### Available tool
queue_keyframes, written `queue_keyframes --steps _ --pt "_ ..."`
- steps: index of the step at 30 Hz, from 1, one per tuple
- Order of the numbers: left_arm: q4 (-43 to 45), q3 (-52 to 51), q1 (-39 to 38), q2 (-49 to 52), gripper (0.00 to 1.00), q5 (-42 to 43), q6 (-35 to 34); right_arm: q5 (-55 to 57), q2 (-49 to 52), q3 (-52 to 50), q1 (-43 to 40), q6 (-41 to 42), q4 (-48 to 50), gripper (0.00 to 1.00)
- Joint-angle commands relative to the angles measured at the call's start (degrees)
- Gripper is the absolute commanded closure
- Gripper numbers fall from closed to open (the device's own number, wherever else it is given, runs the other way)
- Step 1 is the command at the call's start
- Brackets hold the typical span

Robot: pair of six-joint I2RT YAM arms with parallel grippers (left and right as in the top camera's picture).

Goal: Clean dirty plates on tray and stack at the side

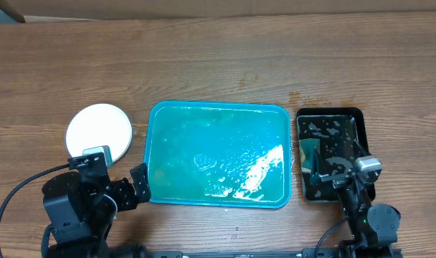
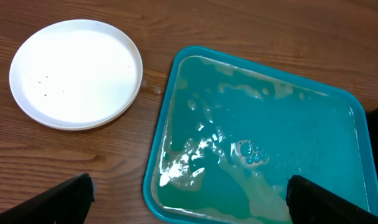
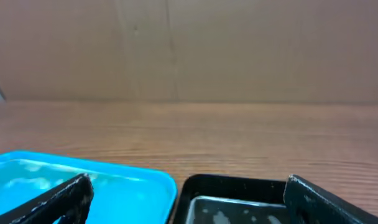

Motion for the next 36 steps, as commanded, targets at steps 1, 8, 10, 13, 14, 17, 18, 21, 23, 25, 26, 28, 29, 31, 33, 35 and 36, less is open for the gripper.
queue_keyframes --steps 1,8,10,13,14,17,18,21,23,25,26,28,29,31,33,35,36 --pt "0.02 -0.28 -0.11 -0.39 0.0 0.24 -0.22 1.4 -0.61 -0.57 0.11 -2.56 0.37 0.0" --pt "0.04 -0.28 -0.11 -0.39 0.0 0.24 -0.22 1.4 -0.59 -0.57 0.11 -2.56 0.35 0.0" --pt "0.04 -0.28 -0.11 -0.39 0.0 0.22 -0.22 1.4 -0.59 -0.57 0.11 -2.56 0.35 0.0" --pt "0.02 -0.28 -0.11 -0.39 0.0 0.24 -0.22 1.4 -0.59 -0.57 0.11 -2.56 0.35 0.0" --pt "0.02 -0.28 -0.11 -0.39 0.0 0.22 -0.22 1.4 -0.59 -0.55 0.11 -2.56 0.35 0.0" --pt "0.02 -0.28 -0.11 -0.39 0.0 0.22 -0.22 1.4 -0.59 -0.55 0.11 -2.56 0.35 0.0" --pt "0.04 -0.28 -0.11 -0.39 0.0 0.24 -0.22 1.4 -0.59 -0.57 0.11 -2.56 0.35 0.0" --pt "0.02 -0.28 -0.11 -0.39 0.0 0.22 -0.22 1.4 -0.59 -0.55 0.11 -2.56 0.35 0.0" --pt "0.02 -0.28 -0.11 -0.39 0.0 0.24 -0.22 1.4 -0.59 -0.55 0.11 -2.56 0.35 0.0" --pt "0.04 -0.28 -0.11 -0.39 0.0 0.24 -0.22 1.4 -0.59 -0.57 0.11 -2.56 0.35 0.0" --pt "0.02 -0.28 -0.11 -0.39 0.0 0.24 -0.22 1.4 -0.59 -0.57 0.11 -2.56 0.35 0.0" --pt "0.04 -0.28 -0.11 -0.39 0.0 0.22 -0.22 1.4 -0.59 -0.57 0.11 -2.56 0.35 0.0" --pt "0.04 -0.28 -0.11 -0.39 0.0 0.22 -0.22 1.4 -0.59 -0.57 0.11 -2.56 0.35 0.0" --pt "0.04 -0.28 -0.11 -0.39 0.0 0.24 -0.22 1.4 -0.59 -0.57 0.11 -2.56 0.35 0.0" --pt "0.04 -0.28 -0.11 -0.44 0.0 0.22 -0.22 1.4 -0.59 -0.57 0.11 -2.56 0.35 0.0" --pt "0.04 -0.28 -0.11 -1.01 0.0 0.22 -0.22 1.4 -0.59 -0.57 0.11 -2.56 0.35 0.0" --pt "0.0 -0.28 -0.11 -1.49 0.0 0.24 -0.22 1.4 -0.59 -0.55 0.11 -2.58 0.35 0.0"
